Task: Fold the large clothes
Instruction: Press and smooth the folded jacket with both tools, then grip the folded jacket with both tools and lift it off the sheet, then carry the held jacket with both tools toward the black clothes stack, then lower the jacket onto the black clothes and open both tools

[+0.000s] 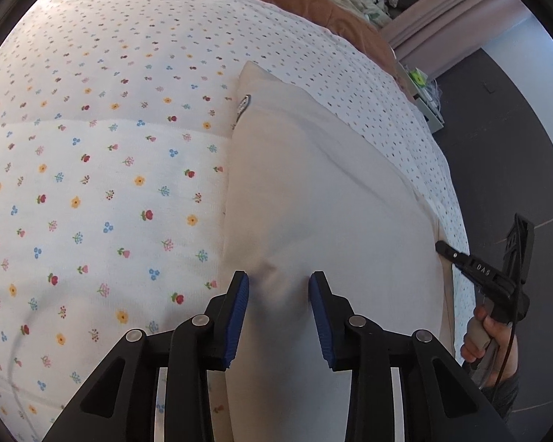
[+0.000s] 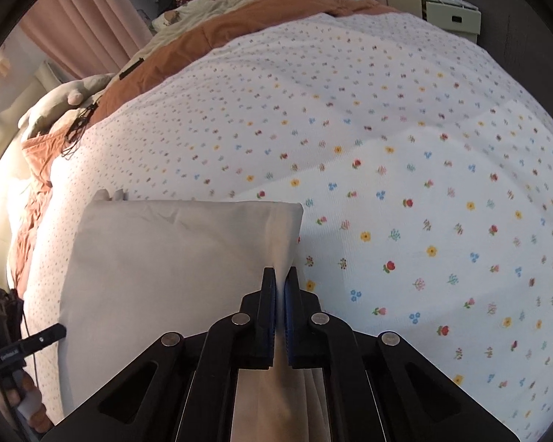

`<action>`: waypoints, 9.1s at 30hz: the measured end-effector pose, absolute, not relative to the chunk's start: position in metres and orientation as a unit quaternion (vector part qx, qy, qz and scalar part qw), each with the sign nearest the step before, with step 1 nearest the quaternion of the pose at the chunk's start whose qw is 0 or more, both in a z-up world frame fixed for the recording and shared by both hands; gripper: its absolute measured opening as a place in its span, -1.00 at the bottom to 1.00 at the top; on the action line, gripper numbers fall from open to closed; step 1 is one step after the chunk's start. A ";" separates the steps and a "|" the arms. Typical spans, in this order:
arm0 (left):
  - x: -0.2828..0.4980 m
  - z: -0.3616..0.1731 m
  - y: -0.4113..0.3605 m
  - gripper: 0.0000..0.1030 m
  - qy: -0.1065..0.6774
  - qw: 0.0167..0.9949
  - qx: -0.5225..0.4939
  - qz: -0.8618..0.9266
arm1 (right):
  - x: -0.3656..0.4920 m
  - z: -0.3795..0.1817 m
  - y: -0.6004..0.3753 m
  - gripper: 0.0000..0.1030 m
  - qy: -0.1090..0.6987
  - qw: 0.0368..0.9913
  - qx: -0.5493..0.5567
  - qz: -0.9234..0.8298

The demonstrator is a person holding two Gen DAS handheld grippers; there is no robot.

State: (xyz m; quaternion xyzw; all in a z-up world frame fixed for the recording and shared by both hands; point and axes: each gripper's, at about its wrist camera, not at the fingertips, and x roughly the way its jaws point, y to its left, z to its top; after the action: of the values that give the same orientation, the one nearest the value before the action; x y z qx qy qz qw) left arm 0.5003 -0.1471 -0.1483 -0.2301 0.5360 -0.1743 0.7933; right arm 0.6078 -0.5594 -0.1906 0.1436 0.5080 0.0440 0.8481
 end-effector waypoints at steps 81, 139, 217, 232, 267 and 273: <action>0.394 0.072 -0.101 -0.65 0.332 0.887 -0.237 -0.217 | 0.433 0.028 -0.470 -0.60 0.352 0.887 0.176 0.242; 0.093 0.197 0.240 -0.70 0.162 0.957 -0.236 -0.040 | 0.249 0.138 -0.142 -0.62 0.268 0.837 0.073 0.472; 0.279 -0.036 0.583 -0.53 0.366 0.839 -0.275 0.294 | 0.563 -0.169 0.352 -0.71 0.502 0.669 0.132 0.532; 0.185 -0.074 0.536 0.52 0.337 0.831 -0.317 0.310 | 0.570 -0.196 0.317 -0.61 0.512 0.702 0.124 0.479; 0.204 -0.087 0.551 -0.14 0.413 0.797 -0.246 0.365 | 0.584 -0.164 0.277 -0.20 0.512 0.755 -0.004 0.410; 0.194 -0.066 0.521 -0.12 0.391 0.813 -0.247 0.355 | 0.568 -0.128 0.258 -0.15 0.497 0.758 -0.017 0.422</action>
State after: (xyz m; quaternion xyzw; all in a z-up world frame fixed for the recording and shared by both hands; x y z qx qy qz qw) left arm 0.1942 0.5207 -0.0662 -0.2468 0.3909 0.3546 0.8127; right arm 0.5676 0.2576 -0.1285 -0.0173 0.4971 0.4222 0.7578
